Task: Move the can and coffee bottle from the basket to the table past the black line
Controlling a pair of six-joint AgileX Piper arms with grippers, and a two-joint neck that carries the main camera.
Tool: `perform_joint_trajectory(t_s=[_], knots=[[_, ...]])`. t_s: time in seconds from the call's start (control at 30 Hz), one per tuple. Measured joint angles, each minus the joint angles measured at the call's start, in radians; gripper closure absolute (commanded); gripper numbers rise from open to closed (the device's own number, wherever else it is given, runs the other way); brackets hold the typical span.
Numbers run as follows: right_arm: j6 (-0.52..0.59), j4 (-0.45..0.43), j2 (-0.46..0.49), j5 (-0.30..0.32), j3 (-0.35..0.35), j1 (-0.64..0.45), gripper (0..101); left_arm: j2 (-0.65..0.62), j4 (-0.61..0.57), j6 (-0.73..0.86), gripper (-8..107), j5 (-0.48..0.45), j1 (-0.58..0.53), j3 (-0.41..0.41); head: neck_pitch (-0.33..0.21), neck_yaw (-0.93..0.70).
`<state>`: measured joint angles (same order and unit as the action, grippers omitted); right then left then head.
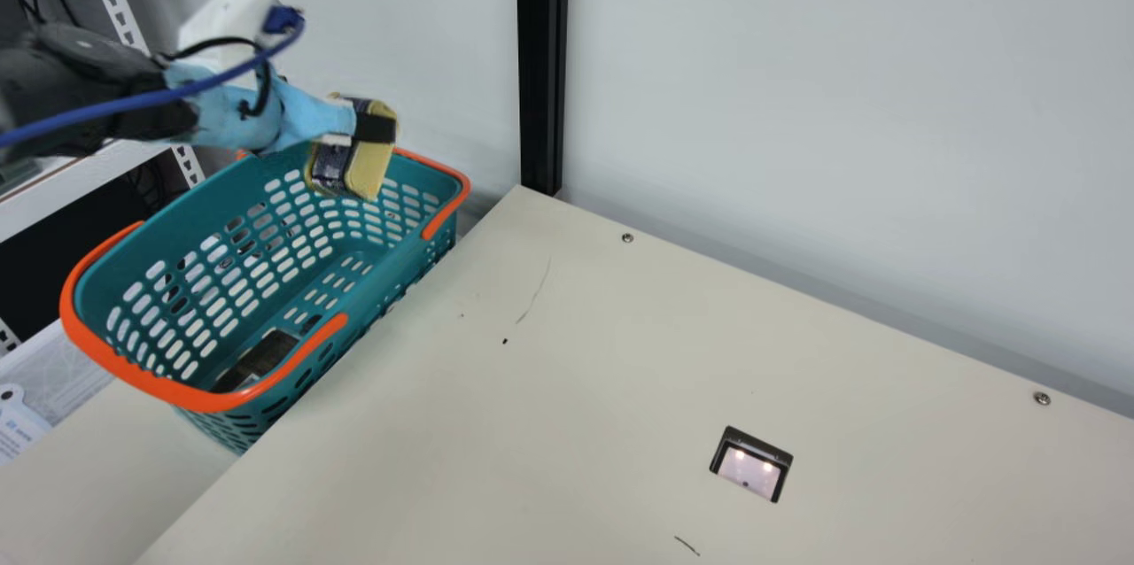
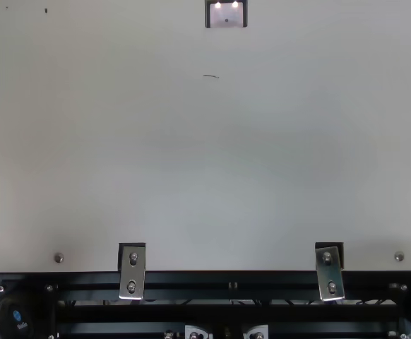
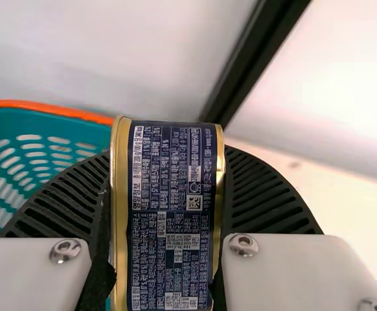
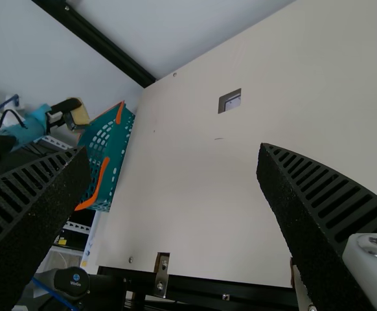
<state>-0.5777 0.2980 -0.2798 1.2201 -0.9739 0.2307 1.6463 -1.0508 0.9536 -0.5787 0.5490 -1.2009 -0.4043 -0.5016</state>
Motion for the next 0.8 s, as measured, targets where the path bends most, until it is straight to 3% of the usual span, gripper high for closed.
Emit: perform_joint_trajectory(t_s=[0.4,0.8], knots=[[0.000,0.000,0.000,0.000,0.000,0.000,0,-0.413,-0.007,-0.489,89,-0.215,-0.035,0.141,0.000,-0.005],[0.000,0.000,0.000,0.000,0.000,0.000,0,-0.686,-0.031,-1.104,89,-0.411,-0.112,0.160,0.000,-0.005]])
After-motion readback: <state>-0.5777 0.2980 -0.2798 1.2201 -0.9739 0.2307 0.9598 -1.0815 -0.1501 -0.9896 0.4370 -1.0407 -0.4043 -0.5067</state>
